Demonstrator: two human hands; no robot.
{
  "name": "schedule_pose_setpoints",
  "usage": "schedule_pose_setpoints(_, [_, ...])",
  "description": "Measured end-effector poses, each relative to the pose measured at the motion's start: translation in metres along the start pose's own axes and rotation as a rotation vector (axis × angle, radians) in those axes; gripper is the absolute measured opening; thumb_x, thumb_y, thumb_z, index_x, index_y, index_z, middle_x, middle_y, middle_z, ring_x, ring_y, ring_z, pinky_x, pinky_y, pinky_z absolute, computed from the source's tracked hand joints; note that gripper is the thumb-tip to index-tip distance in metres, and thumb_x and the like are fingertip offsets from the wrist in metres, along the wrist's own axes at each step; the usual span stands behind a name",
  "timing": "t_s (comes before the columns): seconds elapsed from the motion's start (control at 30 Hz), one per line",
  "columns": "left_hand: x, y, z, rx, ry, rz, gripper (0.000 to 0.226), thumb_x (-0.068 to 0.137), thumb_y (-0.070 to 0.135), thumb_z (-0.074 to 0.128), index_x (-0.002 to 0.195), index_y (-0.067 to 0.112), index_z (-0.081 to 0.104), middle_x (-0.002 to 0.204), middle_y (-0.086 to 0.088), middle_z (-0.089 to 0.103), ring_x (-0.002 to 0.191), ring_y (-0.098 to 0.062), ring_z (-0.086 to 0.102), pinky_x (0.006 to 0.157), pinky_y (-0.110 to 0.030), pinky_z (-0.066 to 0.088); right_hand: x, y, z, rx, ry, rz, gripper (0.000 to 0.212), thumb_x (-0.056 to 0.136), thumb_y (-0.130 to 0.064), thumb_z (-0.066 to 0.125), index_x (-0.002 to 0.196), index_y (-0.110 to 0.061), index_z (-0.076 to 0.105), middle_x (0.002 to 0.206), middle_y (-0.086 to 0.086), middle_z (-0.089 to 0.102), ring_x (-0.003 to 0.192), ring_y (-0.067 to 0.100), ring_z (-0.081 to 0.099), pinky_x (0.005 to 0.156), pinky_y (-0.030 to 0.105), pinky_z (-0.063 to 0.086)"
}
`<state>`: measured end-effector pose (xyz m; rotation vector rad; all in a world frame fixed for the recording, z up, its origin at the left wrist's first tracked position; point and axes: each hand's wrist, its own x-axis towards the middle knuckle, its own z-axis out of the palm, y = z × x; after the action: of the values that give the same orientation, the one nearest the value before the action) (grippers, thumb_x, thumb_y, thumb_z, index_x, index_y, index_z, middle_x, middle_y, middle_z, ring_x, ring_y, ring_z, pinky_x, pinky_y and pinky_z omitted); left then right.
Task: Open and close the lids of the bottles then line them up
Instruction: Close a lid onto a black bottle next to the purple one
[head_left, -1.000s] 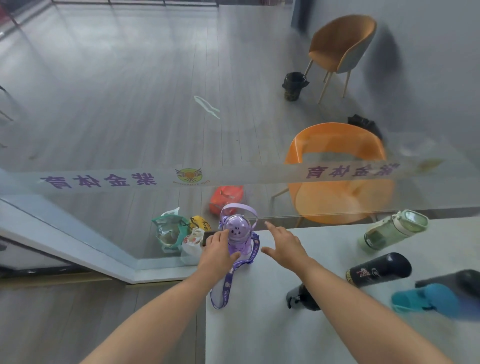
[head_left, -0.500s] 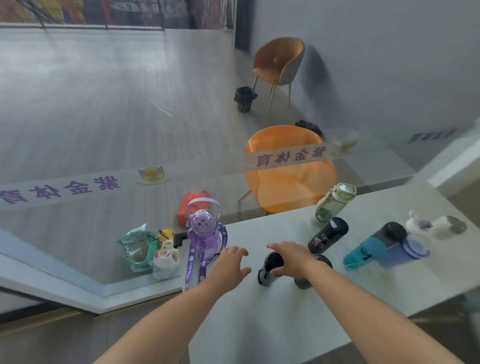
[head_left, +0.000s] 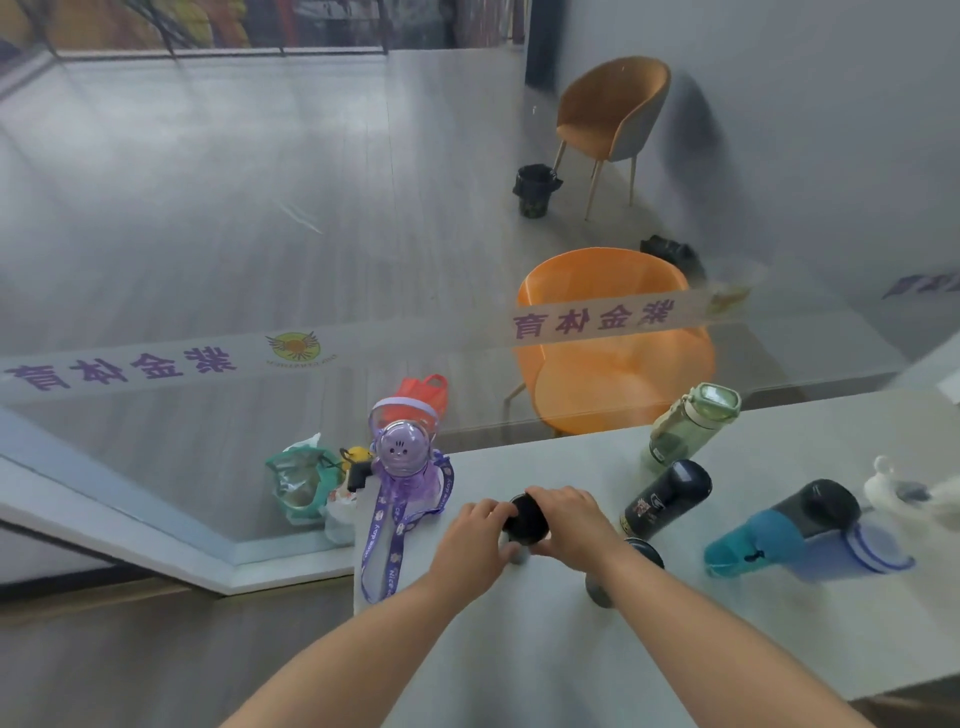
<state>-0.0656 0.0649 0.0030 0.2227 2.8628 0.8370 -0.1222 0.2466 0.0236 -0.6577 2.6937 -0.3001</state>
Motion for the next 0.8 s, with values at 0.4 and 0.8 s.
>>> schedule_pose_setpoints(0.4, [0.025, -0.068, -0.042, 0.341, 0.273, -0.289, 0.055, 0.076, 0.024, 0.079, 0.127, 0.013, 0.061, 0.136, -0.013, 0.056, 0.125, -0.038, 0.051, 0.097, -0.047, 0.05, 0.093, 0.004, -0.013, 0.007, 0.042, -0.042, 0.077, 0.084, -0.055, 0.067, 0.148, -0.023, 0.039, 0.138, -0.003, 0.058, 0.127, 0.025, 0.05, 0.106, 0.037, 0.035])
schedule_pose_setpoints(0.8, [0.029, -0.099, -0.033, 0.423, 0.11, -0.361, 0.074, 0.082, 0.021, 0.062, 0.15, 0.013, 0.034, 0.161, -0.008, 0.023, 0.147, -0.032, 0.021, 0.112, -0.05, 0.032, 0.146, 0.0, -0.025, -0.015, 0.001, -0.055, 0.077, 0.084, -0.055, 0.068, 0.148, -0.025, 0.036, 0.139, -0.002, 0.058, 0.125, 0.028, 0.05, 0.105, 0.04, 0.036])
